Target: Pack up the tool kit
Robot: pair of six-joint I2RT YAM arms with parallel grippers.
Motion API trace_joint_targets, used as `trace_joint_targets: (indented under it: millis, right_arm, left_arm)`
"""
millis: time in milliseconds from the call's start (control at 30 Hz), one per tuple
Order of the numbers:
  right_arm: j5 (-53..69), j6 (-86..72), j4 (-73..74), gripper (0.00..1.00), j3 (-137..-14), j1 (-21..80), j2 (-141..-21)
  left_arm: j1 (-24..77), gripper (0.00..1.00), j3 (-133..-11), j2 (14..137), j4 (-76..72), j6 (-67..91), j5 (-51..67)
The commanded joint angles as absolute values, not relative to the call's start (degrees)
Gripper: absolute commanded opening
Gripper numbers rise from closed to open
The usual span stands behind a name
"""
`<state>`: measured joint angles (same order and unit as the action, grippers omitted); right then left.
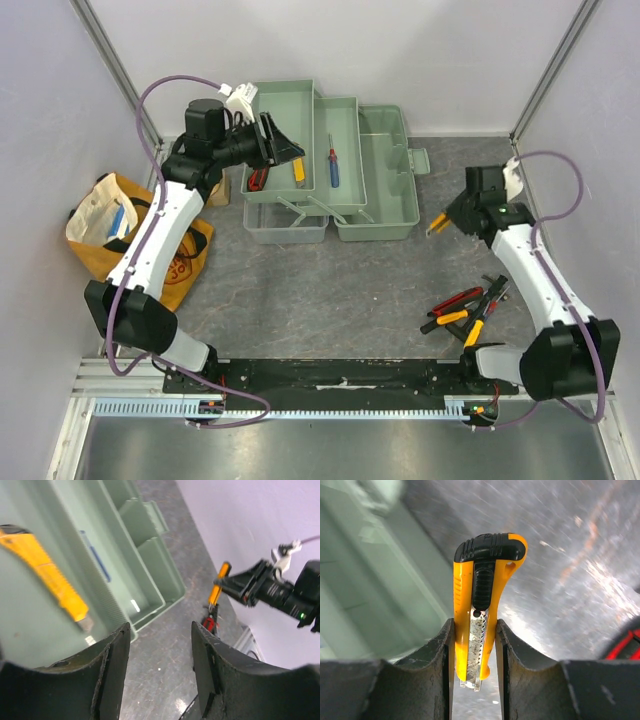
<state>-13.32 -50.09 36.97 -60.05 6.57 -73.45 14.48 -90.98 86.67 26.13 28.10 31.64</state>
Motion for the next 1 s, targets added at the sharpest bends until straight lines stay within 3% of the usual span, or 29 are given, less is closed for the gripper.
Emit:
trace_joint_targets:
  millis: [0,267,467,733,833,967]
  right_arm:
    - [-10.5,-47.6,34.6,0.00,-67.9,6.6,-68.8]
    - [8.1,-45.8,19.0,0.00,-73.3,11.7,-69.4]
    - [9.9,-44.9,13.5,0.00,-77.4,21.3,-72.9]
    - [9.4,-45.7,10.5,0.01,-80.4,26.1,-76.3]
    - [9.2,-45.7,10.6,0.01,-81.3,26.8,-77.3]
    - [8.6,-45.8,11.0,0.01,-82.3,27.1,-78.7]
  left_arm:
    - [16.7,0.58,-90.4,85.2,17.1,25.8,44.5]
    - [26.0,0.63,-91.3,88.1,14.0,23.5,41.3]
    - [30.5,0.66,-95.1,93.6,15.1,23.6,37.2]
    - [31.8,0.67,-96.9,96.0,19.2,20.3,35.2]
    - [31.8,0.54,-97.0,96.5,19.6,20.0,34.9]
    - [31.9,0.17,-97.6,97.0,19.9,19.5,35.9]
